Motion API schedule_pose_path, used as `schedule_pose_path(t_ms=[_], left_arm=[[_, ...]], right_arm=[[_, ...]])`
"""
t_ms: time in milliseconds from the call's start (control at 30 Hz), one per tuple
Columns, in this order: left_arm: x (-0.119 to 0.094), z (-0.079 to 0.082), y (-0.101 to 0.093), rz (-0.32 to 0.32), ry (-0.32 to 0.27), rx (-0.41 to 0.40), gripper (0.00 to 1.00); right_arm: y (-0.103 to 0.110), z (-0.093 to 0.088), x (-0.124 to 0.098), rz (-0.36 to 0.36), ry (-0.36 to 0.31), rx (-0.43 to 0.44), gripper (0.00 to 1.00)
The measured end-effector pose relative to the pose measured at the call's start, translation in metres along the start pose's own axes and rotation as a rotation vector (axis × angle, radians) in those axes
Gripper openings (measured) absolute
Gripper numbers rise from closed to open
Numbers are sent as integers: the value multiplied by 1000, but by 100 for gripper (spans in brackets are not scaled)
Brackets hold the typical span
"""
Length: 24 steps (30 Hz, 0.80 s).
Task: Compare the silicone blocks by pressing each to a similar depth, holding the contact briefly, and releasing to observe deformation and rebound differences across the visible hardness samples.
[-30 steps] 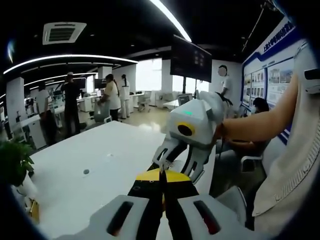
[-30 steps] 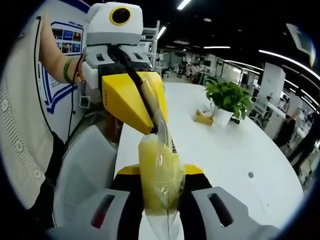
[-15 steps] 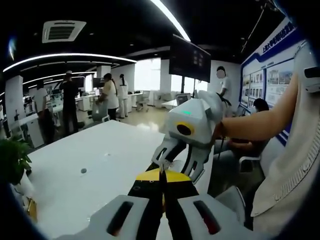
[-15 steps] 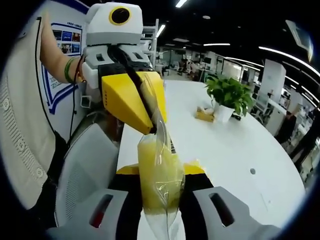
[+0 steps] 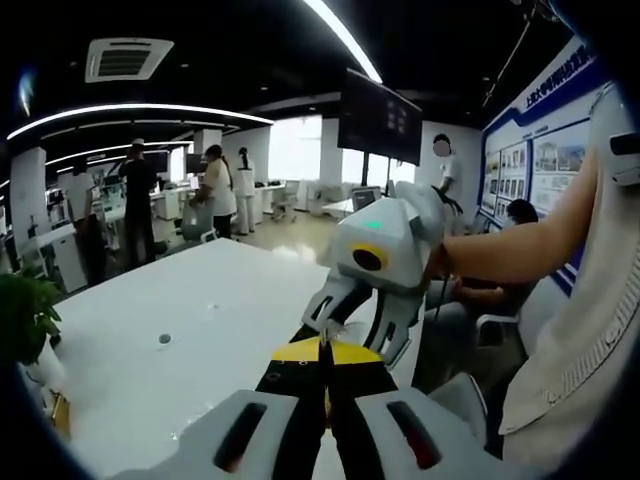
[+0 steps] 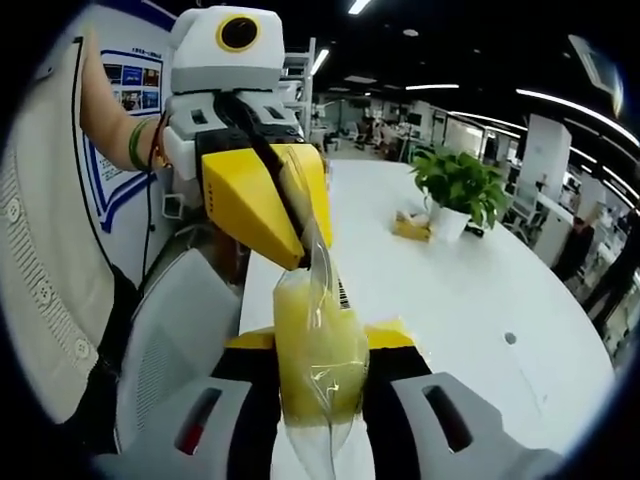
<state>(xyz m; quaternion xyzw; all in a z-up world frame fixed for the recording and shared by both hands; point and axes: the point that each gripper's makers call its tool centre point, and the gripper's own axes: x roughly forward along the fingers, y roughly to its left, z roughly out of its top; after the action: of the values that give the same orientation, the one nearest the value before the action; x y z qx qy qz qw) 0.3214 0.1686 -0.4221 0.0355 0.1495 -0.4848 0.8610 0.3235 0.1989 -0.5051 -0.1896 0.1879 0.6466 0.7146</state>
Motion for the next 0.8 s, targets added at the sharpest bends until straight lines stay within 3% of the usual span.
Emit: schedule_pose_path(t_ms=[233,467,700,800], left_arm=[[1,-2,-3,-2,-5,-14,0],[7,-9,-6,-12,5,-33,0],[20,-16,-3,-11,8,-67,0],[27,-20,0,-4,7,-69,0]], right_arm=[[2,-3,-4,-18,-13,27,33],[2,-9,-14,-72,-36,85,48],[-7,-26,-38,-220,-82,144,65],[-15,-32,-50,-302,-123,183,67]])
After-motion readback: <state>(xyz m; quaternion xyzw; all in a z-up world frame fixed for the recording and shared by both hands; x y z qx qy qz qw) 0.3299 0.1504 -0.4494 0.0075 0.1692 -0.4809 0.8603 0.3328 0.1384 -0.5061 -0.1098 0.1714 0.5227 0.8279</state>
